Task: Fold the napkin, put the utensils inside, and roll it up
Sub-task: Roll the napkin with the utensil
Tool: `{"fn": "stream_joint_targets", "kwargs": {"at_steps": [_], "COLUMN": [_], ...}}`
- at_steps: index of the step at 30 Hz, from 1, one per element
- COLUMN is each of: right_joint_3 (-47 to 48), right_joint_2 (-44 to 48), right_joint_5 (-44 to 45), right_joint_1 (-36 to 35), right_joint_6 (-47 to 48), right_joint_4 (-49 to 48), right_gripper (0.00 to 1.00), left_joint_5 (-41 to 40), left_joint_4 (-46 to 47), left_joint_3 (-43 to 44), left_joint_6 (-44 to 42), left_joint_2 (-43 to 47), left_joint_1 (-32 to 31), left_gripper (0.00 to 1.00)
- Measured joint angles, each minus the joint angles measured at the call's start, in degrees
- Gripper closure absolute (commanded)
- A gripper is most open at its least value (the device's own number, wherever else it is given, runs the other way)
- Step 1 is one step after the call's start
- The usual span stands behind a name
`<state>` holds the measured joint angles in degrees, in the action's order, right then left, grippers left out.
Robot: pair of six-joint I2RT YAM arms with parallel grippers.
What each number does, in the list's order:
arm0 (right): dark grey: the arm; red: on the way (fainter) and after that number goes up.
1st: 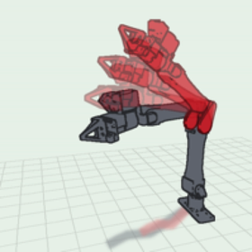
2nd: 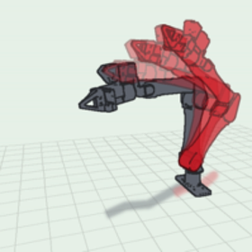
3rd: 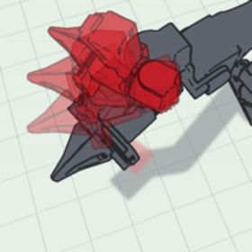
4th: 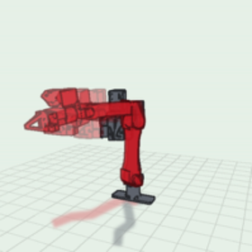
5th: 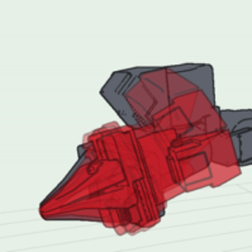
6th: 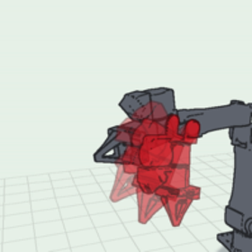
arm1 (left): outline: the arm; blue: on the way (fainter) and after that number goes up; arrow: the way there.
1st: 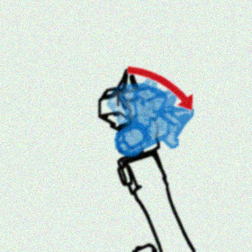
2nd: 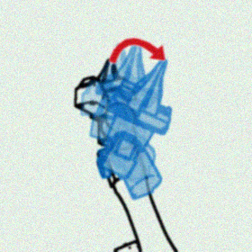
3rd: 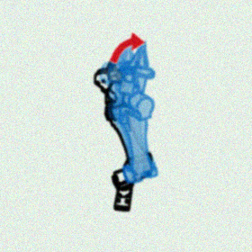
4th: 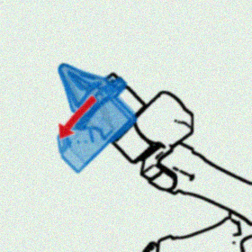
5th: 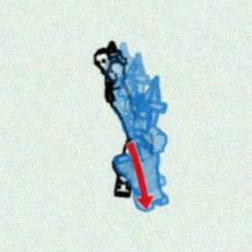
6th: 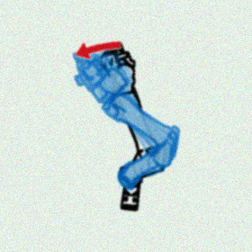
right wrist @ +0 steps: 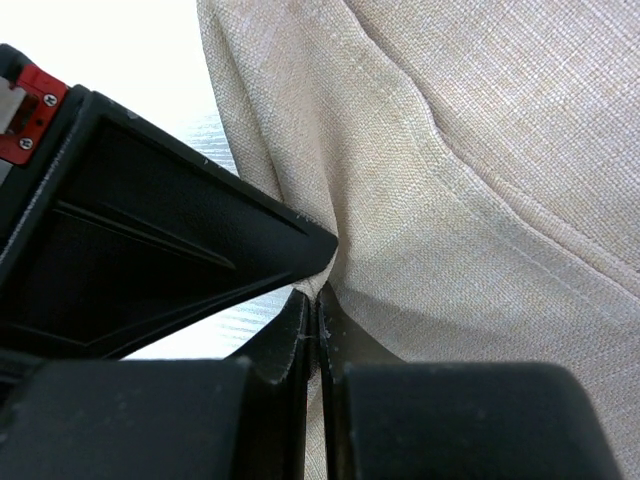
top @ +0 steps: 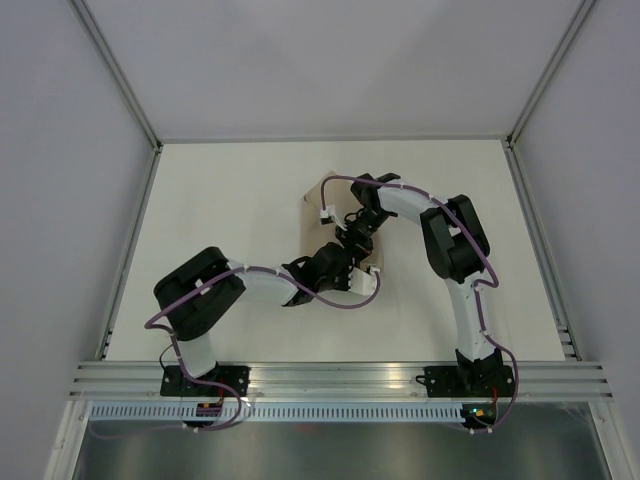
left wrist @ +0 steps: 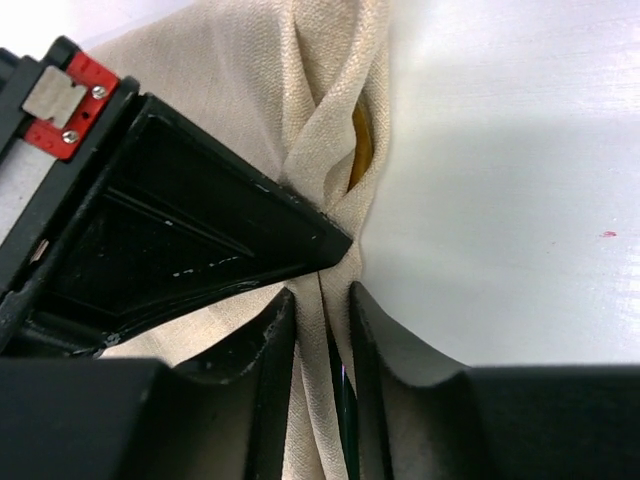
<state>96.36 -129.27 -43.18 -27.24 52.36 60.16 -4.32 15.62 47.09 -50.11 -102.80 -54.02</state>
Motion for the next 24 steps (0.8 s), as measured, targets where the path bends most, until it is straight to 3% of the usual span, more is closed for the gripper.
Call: {"fn": "stream_joint_targets", "kwargs": {"at_steps": [8, 14, 24], "right_joint_3": [0.07, -1.42, -6.62], "right_joint_2": [-0.09, 1.05, 5.86], "right_joint_5": [-0.15, -0.09, 1.81], "right_joint_1": [0.11, 0.17, 0.31], "right_joint_6": [0.02, -0.09, -2.99], "right_joint_4": [0.15, -0.85, -3.15], "right_gripper": [0.94, 0.87, 0.48], "left_joint_5": [-0.15, 0.28, 2.12], "left_joint_4": [-3.72, -8.26, -9.68], "left_joint_3": [1.97, 4.79, 6.05], "left_joint_6": [0.07, 1.57, 6.82], "left_joint_2": [-0.76, -1.25, -1.22], "left_joint_1": [-0.5, -0.5, -0.48], "left_gripper": [0.98, 0.98, 0.98]}}
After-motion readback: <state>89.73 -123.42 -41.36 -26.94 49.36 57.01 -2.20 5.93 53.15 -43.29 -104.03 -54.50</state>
